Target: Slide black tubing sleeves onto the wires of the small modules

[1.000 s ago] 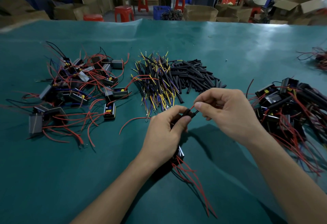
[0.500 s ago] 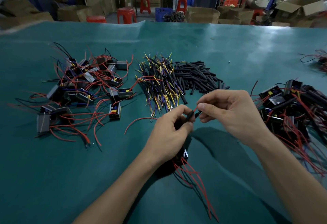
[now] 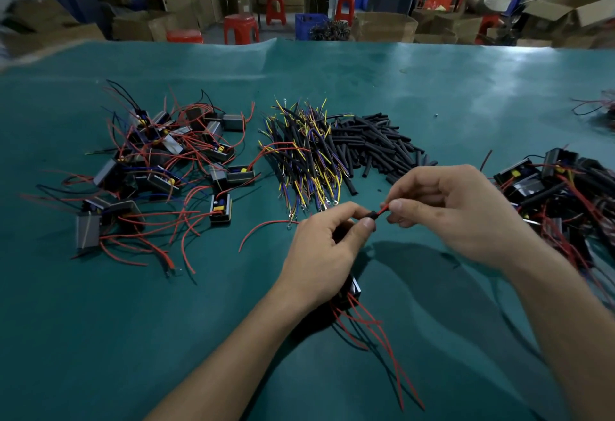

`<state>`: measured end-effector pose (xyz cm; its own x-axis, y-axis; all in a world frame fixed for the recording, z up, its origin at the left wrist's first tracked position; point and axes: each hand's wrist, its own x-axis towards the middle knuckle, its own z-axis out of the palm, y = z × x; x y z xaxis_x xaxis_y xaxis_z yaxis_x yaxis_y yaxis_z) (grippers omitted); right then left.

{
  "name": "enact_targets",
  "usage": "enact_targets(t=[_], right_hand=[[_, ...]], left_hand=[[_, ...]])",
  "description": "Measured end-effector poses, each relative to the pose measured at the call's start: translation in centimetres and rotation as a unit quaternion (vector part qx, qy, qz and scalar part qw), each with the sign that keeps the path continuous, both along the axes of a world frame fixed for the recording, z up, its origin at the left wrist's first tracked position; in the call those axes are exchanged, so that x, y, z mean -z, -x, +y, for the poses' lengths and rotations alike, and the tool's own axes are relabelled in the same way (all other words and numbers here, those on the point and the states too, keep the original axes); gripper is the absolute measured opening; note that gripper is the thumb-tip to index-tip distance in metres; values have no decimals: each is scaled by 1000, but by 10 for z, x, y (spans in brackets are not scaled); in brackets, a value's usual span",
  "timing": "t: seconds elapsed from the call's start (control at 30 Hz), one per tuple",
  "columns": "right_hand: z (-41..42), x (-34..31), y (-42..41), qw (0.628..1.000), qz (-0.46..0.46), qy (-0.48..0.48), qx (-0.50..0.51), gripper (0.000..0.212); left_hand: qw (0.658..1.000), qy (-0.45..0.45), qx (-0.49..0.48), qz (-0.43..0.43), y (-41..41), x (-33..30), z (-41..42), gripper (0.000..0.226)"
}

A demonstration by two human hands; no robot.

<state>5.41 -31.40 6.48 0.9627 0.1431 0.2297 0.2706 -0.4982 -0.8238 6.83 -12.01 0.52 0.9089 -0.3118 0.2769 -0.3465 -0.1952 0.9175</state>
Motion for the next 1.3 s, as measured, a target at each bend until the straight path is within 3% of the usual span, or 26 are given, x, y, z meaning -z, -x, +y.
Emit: enact_targets(t=[0.37, 0.7, 0.93, 1.07, 1.13, 1.3], right_hand=[[-11, -36, -9, 971, 66, 218, -68, 15], [2, -74, -48, 927, 193, 271, -171, 11], [49, -74, -113, 962, 85, 260, -18, 11], [82, -46, -146, 942, 95, 320, 32, 7], [91, -35, -155, 933, 102, 339, 64, 18], [97, -21, -163, 951, 158, 246, 99, 26]], left_hand=[[999, -32, 4, -9, 1, 2, 1, 18], [1000, -12, 1, -3, 1, 3, 0, 19], [1000, 2, 4, 1, 1, 4, 1, 13], [1000, 5, 6, 0, 2, 3, 1, 11], [1000, 5, 5, 2, 1, 4, 0, 11], [1000, -3, -2, -5, -1, 6, 0, 9]])
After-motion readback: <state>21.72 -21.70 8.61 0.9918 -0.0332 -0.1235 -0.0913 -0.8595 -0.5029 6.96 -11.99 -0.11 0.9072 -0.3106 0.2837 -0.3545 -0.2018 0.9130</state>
